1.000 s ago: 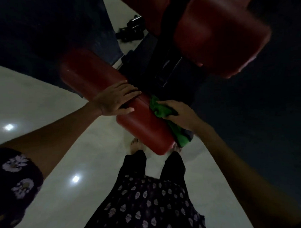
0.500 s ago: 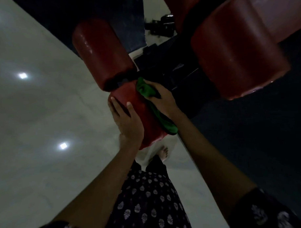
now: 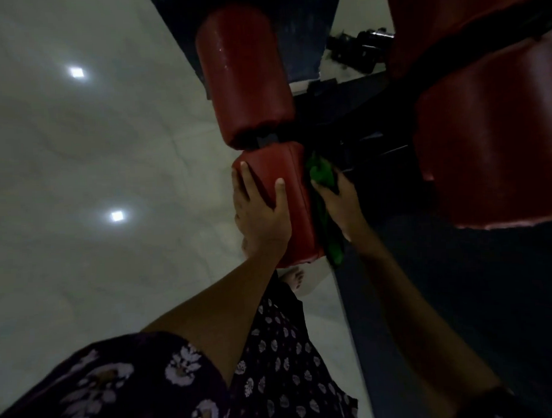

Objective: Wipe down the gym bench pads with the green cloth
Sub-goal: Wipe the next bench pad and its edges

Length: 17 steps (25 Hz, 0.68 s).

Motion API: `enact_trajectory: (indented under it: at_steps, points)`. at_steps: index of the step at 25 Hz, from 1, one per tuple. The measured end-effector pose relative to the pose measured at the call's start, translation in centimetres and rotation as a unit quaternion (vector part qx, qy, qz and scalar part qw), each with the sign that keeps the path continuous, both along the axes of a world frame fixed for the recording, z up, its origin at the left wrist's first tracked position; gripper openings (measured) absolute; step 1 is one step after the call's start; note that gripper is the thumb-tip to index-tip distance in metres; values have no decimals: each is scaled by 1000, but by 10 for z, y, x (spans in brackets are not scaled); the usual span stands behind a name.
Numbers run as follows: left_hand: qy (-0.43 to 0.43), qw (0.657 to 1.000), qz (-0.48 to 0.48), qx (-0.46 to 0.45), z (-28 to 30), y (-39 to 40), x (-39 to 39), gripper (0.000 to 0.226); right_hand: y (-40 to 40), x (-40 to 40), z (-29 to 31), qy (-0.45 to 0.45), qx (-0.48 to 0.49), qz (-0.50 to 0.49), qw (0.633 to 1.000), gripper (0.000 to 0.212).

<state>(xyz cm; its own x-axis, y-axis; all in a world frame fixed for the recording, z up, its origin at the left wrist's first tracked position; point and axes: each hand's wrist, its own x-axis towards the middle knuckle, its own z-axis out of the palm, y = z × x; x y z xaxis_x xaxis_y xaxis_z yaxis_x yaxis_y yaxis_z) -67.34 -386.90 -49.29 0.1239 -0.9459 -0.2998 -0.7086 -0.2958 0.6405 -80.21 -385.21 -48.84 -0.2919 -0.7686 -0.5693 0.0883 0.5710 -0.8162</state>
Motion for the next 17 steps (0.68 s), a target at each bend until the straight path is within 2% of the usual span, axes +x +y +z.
enact_trajectory:
  at_steps: [3, 7, 9, 12, 14, 17]
  points:
    - [11, 1000, 11, -9, 1, -1, 1, 78, -41, -2, 0, 52, -35, 27, 998, 43]
    - [23, 1000, 14, 1, 3, 0, 2, 78, -10, 5, 13, 133, -30, 66, 988, 45]
    - [34, 999, 17, 11, 6, 2, 3, 78, 12, 2, 19, 146, -16, 108, 983, 43]
    - [37, 998, 37, 47, 14, -8, 3, 72, -14, -13, 36, 171, -41, 137, 975, 39]
    - [0, 998, 58, 29, 19, -26, 1, 64, -70, -18, 40, 246, -100, 152, 952, 41]
    - [16, 994, 110, 18, 25, -71, -12, 62, -167, -9, 28, 381, -164, 217, 884, 50]
